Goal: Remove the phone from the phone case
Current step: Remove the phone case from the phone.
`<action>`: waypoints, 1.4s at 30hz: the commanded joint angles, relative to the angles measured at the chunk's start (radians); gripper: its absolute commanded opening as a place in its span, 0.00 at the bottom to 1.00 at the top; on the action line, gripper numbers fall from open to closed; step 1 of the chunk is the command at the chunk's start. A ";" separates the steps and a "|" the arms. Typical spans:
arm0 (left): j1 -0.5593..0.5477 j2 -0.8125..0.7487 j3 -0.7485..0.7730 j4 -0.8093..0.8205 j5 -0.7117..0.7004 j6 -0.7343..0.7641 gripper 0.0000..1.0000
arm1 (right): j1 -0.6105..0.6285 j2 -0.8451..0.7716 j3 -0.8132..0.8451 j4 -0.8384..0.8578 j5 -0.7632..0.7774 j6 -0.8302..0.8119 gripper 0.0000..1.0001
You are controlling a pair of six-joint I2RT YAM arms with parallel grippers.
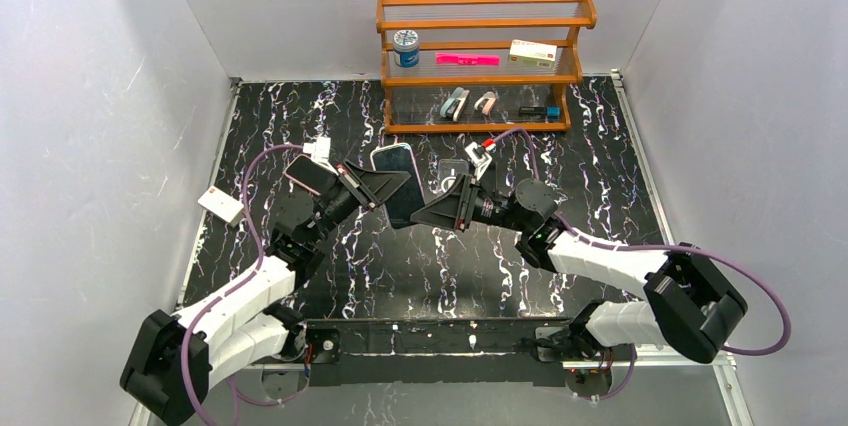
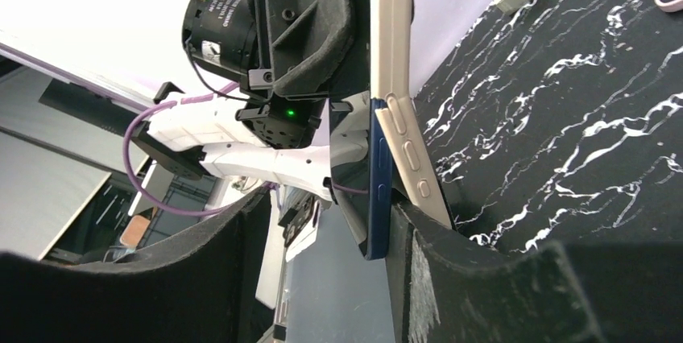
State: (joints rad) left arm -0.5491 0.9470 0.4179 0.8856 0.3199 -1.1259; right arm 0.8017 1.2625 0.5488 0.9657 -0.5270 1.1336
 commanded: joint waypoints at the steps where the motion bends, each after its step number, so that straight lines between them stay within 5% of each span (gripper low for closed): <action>1: -0.099 0.022 0.016 0.047 0.204 -0.017 0.00 | -0.043 0.026 0.082 0.067 0.150 -0.061 0.59; 5: -0.116 0.025 0.000 0.051 0.188 0.000 0.00 | -0.070 0.040 0.088 0.068 0.150 -0.059 0.48; 8: -0.115 0.013 -0.006 0.050 0.157 0.023 0.00 | -0.089 0.044 0.075 0.077 0.146 -0.041 0.31; 12: -0.117 0.012 -0.009 0.039 0.114 0.057 0.19 | -0.109 0.034 0.048 0.083 0.134 -0.016 0.02; 18: -0.114 -0.047 -0.031 -0.031 0.023 0.140 0.54 | -0.143 -0.023 0.005 0.085 0.113 0.017 0.01; 22: -0.112 -0.145 -0.047 -0.144 -0.065 0.208 0.67 | -0.165 -0.073 -0.011 0.053 0.110 0.024 0.01; 42: -0.107 -0.100 -0.062 -0.191 -0.062 0.234 0.67 | -0.174 -0.132 -0.019 0.073 0.070 0.061 0.01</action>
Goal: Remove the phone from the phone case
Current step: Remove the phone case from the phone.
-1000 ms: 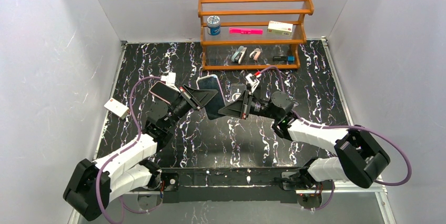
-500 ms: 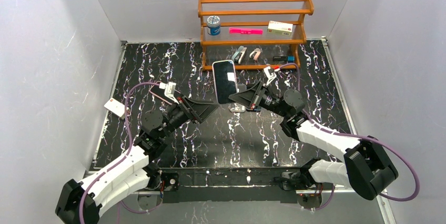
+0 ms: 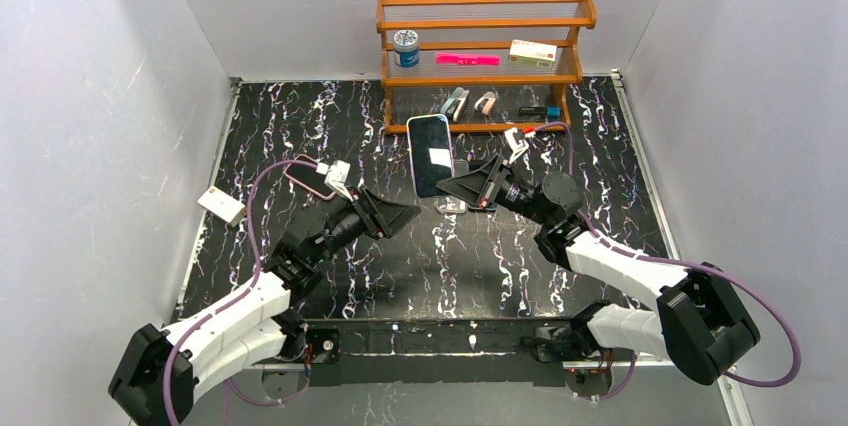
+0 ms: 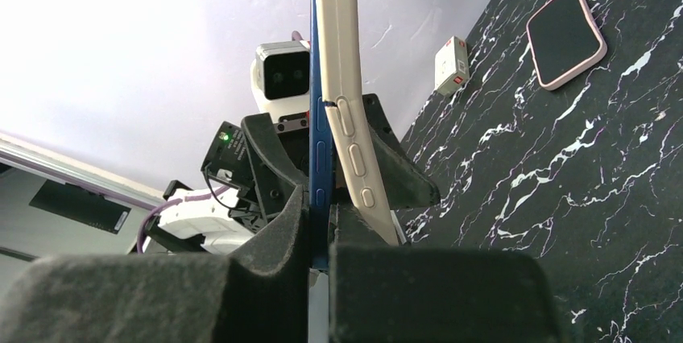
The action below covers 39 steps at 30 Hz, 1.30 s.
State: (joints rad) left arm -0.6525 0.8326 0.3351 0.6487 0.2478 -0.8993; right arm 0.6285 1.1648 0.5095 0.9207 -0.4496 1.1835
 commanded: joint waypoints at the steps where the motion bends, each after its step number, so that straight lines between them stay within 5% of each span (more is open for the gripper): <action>1: -0.004 0.020 0.025 0.052 0.013 0.004 0.67 | -0.001 -0.034 0.020 0.118 -0.008 0.011 0.01; 19: -0.004 0.097 0.044 0.189 0.006 -0.067 0.67 | -0.001 -0.019 0.011 0.148 -0.037 0.028 0.01; 29: -0.003 0.128 0.045 0.194 -0.067 -0.082 0.51 | 0.000 -0.024 0.004 0.162 -0.081 0.044 0.01; 39: -0.004 0.177 0.119 0.223 -0.037 -0.069 0.51 | 0.005 -0.001 -0.006 0.190 -0.155 0.070 0.01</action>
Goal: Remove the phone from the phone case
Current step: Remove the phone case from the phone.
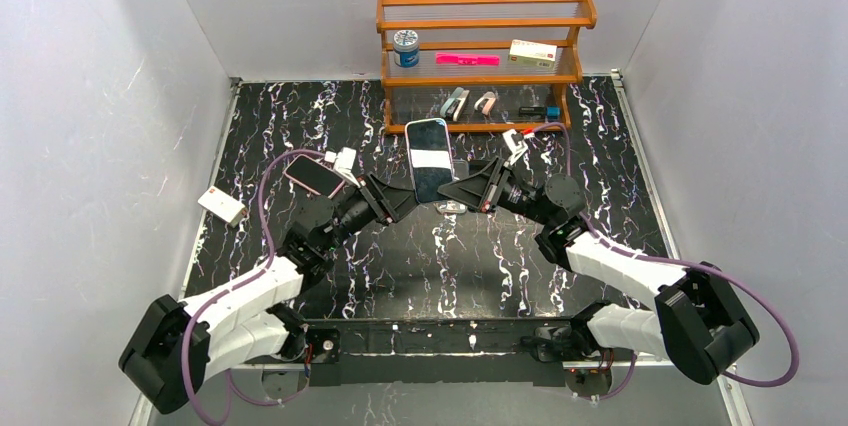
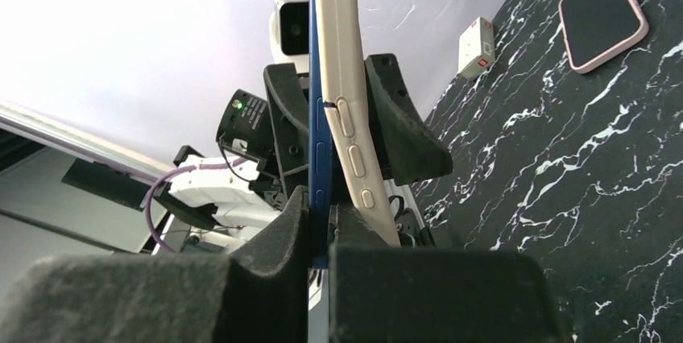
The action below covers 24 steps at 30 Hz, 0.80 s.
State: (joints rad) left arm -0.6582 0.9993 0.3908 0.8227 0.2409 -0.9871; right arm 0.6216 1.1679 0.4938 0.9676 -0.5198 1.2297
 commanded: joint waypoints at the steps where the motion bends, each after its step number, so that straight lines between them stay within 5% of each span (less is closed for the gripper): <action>1: 0.003 0.015 0.068 0.056 -0.022 0.019 0.51 | 0.013 -0.001 0.008 0.144 -0.091 0.025 0.01; 7: 0.002 0.033 0.081 0.076 0.003 0.025 0.40 | 0.014 0.007 0.007 0.133 -0.112 0.022 0.01; 11: 0.005 0.023 0.070 0.066 -0.021 0.059 0.11 | 0.013 0.012 0.011 0.111 -0.131 0.013 0.01; 14: 0.007 0.010 0.080 -0.033 -0.070 0.134 0.00 | 0.015 0.003 0.007 0.086 -0.134 -0.001 0.01; 24: 0.010 -0.008 0.186 -0.450 -0.358 0.387 0.00 | 0.012 -0.043 0.041 -0.109 -0.113 -0.117 0.01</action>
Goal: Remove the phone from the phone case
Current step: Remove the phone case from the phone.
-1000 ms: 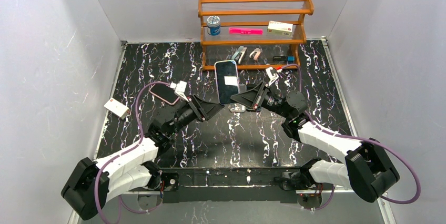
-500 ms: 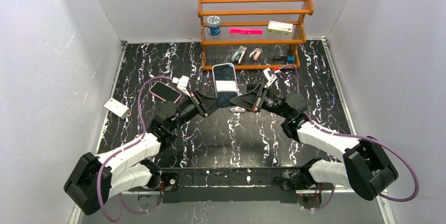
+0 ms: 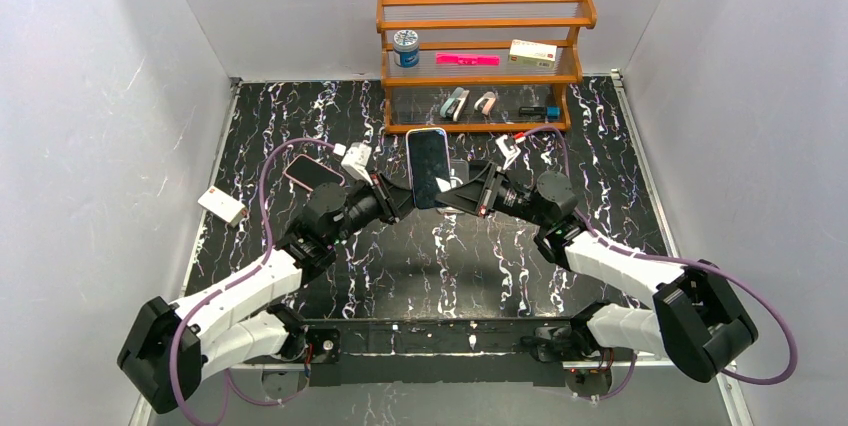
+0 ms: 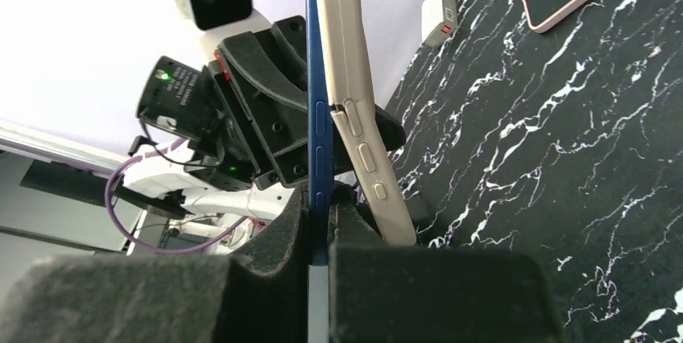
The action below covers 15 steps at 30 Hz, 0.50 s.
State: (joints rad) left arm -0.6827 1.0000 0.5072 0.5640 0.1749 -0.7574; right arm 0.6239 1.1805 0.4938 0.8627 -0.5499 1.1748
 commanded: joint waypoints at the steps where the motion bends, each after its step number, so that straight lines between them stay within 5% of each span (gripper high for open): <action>1: 0.035 -0.007 0.077 -0.227 -0.320 0.172 0.00 | 0.009 -0.055 0.044 -0.019 -0.085 -0.070 0.01; 8: 0.054 0.031 0.131 -0.382 -0.469 0.227 0.00 | -0.014 -0.068 0.068 -0.181 -0.054 -0.166 0.01; 15: 0.097 0.102 0.166 -0.427 -0.411 0.232 0.00 | -0.162 -0.112 0.121 -0.503 0.032 -0.363 0.01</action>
State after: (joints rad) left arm -0.6094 1.0767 0.6224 0.1715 -0.2188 -0.5526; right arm 0.5518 1.1198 0.5186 0.5129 -0.5747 0.9691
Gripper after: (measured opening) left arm 0.118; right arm 0.099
